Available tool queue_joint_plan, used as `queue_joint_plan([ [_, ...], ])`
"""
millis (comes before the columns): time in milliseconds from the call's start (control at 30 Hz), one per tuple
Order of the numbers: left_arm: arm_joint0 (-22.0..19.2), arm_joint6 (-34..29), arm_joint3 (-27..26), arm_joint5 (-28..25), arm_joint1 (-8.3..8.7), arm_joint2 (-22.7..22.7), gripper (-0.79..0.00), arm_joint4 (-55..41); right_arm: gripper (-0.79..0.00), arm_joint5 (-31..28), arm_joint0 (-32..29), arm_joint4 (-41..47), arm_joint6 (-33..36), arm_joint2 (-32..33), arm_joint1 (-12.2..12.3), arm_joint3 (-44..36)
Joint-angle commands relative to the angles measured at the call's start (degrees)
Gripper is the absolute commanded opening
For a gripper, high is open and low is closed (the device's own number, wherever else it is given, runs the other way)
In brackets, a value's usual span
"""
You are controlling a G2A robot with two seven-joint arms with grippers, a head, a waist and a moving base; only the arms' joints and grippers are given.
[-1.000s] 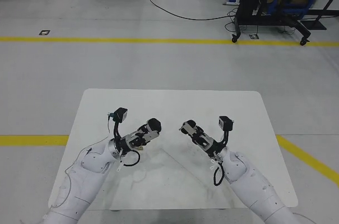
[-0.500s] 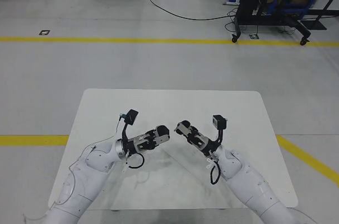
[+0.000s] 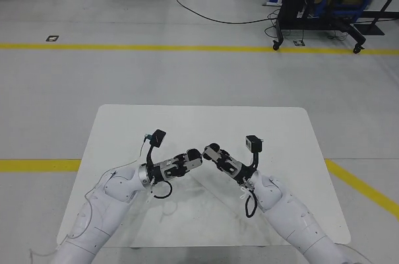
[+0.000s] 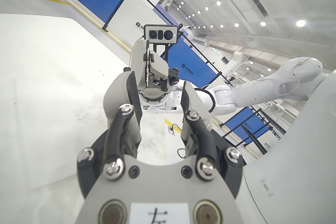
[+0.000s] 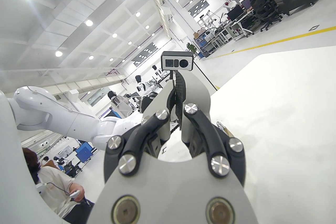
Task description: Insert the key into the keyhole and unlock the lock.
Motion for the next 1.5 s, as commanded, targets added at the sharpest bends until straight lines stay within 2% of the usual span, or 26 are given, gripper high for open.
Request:
queue_joint_plan([
  [0, -0.10, 0.02, 0.08, -0.02, 0.03, 0.09, -0.508, 0.10, -0.785, 0.00, 0.01, -0.08, 0.14, 0.06, -0.07, 0.09],
  [100, -0.17, 0.15, 0.16, 0.26, 0.10, 0.19, -0.600, 0.40, -0.785, 0.12, 0.07, -0.35, 0.45, 0.24, -0.15, 0.22],
  [200, -0.23, 0.61, 0.25, 0.70, 0.14, 0.21, -0.785, 0.84, -0.785, 0.36, -0.04, -0.64, 0.49, 0.49, -0.23, 0.23],
  [800, 0.23, 4.66, -0.21, 1.71, 0.37, -0.45, -0.785, 2.95, -0.785, 0.58, -0.84, -1.71, 1.92, 1.55, -0.53, -0.46],
  [867, 0.17, 4.54, -0.29, 1.27, 0.42, -0.48, -0.619, 3.13, -0.785, 0.39, -0.92, -1.43, 2.09, 1.61, -0.56, -0.51],
  [900, 0.18, 4.53, -0.28, 1.09, 0.45, -0.49, -0.471, 3.28, -0.785, 0.36, -0.94, -1.26, 2.21, 1.62, -0.58, -0.54],
  [933, 0.20, 4.61, -0.32, 1.00, 0.46, -0.47, -0.428, 3.28, -0.785, 0.35, -0.94, -1.13, 2.34, 1.64, -0.59, -0.59],
  [1000, 0.21, 4.60, -0.46, 0.64, 0.49, -0.40, -0.397, 3.38, -0.785, 0.23, -0.95, -0.82, 2.64, 1.61, -0.63, -0.74],
  [1300, 0.25, 5.22, -0.45, 0.56, 0.58, -0.22, -0.542, 3.09, -0.785, 0.31, -0.82, 0.25, 4.44, 1.14, -0.85, -1.06],
  [1433, 0.25, 5.44, -0.45, 0.42, 0.63, -0.21, -0.674, 3.08, -0.785, 0.46, -0.79, 0.49, 4.92, 1.06, -0.94, -0.87],
  [1467, 0.24, 5.47, -0.45, 0.43, 0.64, -0.21, -0.745, 3.17, -0.785, 0.47, -0.80, 0.58, 4.97, 1.09, -0.95, -0.74],
])
